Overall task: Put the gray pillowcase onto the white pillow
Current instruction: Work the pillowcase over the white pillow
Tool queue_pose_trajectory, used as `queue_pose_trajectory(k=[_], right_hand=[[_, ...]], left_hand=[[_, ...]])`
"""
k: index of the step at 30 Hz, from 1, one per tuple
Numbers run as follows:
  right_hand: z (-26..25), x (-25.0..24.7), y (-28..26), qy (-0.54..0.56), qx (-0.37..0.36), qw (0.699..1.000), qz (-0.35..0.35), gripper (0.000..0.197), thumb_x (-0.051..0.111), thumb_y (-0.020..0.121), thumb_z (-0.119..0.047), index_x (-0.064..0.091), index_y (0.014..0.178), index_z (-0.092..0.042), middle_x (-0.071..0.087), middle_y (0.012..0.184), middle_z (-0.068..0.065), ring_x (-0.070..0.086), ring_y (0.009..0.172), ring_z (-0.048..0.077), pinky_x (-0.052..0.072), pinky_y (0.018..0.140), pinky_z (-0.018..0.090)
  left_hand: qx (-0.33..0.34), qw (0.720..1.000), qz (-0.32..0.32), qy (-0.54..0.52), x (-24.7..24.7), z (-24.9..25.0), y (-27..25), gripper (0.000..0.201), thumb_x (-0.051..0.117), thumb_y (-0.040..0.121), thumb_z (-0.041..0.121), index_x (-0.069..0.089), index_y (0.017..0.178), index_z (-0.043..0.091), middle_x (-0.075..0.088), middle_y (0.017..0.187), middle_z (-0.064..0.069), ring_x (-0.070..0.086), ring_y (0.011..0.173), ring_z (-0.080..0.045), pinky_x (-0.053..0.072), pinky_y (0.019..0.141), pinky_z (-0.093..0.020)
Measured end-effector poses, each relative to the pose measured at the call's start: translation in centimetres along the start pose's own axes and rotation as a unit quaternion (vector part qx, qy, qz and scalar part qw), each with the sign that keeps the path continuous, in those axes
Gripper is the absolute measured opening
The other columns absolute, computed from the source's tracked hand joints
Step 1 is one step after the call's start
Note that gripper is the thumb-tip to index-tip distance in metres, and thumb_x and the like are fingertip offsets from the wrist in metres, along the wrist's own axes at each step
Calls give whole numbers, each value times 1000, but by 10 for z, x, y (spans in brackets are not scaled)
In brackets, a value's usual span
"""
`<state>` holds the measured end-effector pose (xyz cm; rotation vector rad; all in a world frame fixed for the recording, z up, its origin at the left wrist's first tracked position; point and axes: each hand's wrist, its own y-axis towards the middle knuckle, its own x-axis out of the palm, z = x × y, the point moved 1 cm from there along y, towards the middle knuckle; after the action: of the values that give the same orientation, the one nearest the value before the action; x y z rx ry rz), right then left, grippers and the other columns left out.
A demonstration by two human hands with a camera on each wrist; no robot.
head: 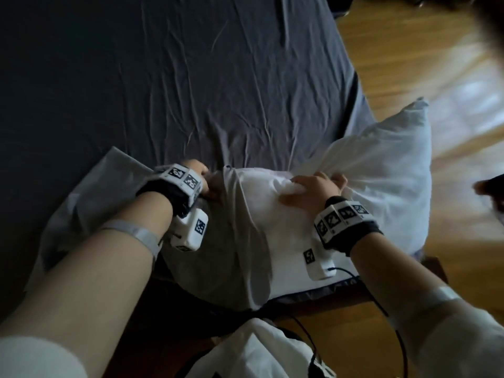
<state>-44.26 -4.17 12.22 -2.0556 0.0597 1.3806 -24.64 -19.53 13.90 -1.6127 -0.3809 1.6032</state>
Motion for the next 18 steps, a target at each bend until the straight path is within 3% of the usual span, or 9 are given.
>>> queue_pose_trajectory(k=[2,4,5,7,10,12,15,17,18], right_hand=[[-4,-1,-11,42,19,999,27,44,58,73,-64,59,109,-39,57,104,-1,42,108,22,18,100,41],[-8,-13,-18,102,32,992,70,42,64,75,-54,61,111,-34,52,91,-3,43,108,24,19,100,38],[-10,-25,-19,126,37,987,97,41,66,75,-51,62,111,-32,51,88,-4,44,111,25,20,100,38],[-8,-44,-17,165,54,976,133,41,68,74,-49,63,110,-31,59,101,3,47,113,26,25,99,37],[-12,-80,-20,217,49,955,195,39,72,72,-41,65,107,-25,65,108,12,55,107,31,36,93,38],[-17,-102,-28,251,26,937,241,43,74,72,-34,66,111,-19,65,108,14,55,109,32,39,93,35],[-30,-128,-44,269,-8,914,302,45,76,71,-32,66,113,-20,58,107,9,50,114,29,32,98,25],[-37,-127,-54,233,-9,919,318,46,77,69,-39,67,111,-23,55,114,5,48,114,25,21,90,15],[-40,-117,-60,195,-7,927,319,47,76,68,-43,67,110,-24,55,116,4,48,114,25,18,88,17]], left_hand=[[10,998,42,35,2,3,-13,8,57,84,14,62,81,8,61,84,-16,59,83,-31,36,67,-28],[12,997,74,7,-7,1,-25,14,58,82,14,56,68,11,61,85,-16,60,94,-34,39,69,-29],[18,995,98,-12,-20,1,-35,14,61,81,18,57,69,13,62,88,-15,60,97,-34,42,73,-30],[43,986,154,-40,-41,5,-53,14,65,80,26,64,83,12,66,100,-15,59,102,-33,45,81,-33],[106,953,281,-44,-78,17,-88,21,63,82,29,64,98,15,65,106,-15,58,104,-33,43,78,-34],[141,923,354,-49,-97,24,-111,19,60,83,22,63,101,18,65,106,-15,58,103,-34,43,78,-36],[193,884,419,-77,-113,14,-136,18,56,81,15,61,98,14,65,105,-13,57,102,-35,44,81,-39],[229,862,442,-96,-108,1,-139,16,57,79,14,61,94,11,64,104,-12,57,100,-34,46,80,-41],[235,861,440,-100,-98,-8,-137,16,57,78,11,61,94,11,64,104,-11,58,100,-34,46,80,-41]])
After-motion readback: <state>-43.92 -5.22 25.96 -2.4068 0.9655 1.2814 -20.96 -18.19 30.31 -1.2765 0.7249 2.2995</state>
